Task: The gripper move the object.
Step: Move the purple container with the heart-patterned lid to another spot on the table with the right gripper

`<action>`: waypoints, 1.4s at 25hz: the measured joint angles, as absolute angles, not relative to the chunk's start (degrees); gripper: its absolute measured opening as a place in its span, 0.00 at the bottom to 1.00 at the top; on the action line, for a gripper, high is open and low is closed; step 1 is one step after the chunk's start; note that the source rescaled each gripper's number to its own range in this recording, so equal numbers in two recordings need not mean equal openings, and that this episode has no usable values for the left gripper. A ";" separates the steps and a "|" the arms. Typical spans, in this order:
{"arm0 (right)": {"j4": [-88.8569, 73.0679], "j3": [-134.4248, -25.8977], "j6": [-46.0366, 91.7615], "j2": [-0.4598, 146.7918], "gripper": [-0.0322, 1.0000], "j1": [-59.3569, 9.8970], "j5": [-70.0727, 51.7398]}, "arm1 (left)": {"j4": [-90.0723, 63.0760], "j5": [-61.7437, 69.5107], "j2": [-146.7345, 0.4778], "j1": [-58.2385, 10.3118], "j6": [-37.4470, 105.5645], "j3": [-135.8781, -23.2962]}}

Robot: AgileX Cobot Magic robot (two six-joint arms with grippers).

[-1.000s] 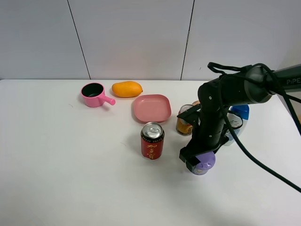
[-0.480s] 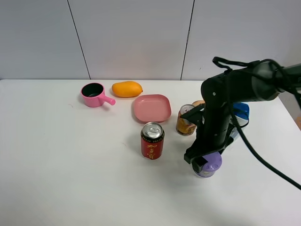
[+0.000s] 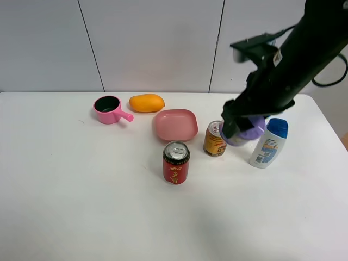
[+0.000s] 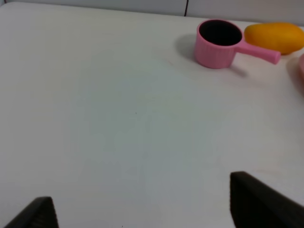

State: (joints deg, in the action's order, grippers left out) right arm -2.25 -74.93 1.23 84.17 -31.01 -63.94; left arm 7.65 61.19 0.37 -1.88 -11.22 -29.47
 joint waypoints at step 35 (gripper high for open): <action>-7.48 -122.73 7.95 134.18 0.03 -49.85 -64.83 | 7.65 61.14 0.37 -1.88 -11.22 -29.47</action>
State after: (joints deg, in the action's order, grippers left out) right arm -7.48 -122.73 7.95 134.18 -49.85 -64.83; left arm 7.65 61.14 0.37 -1.88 -11.22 -29.47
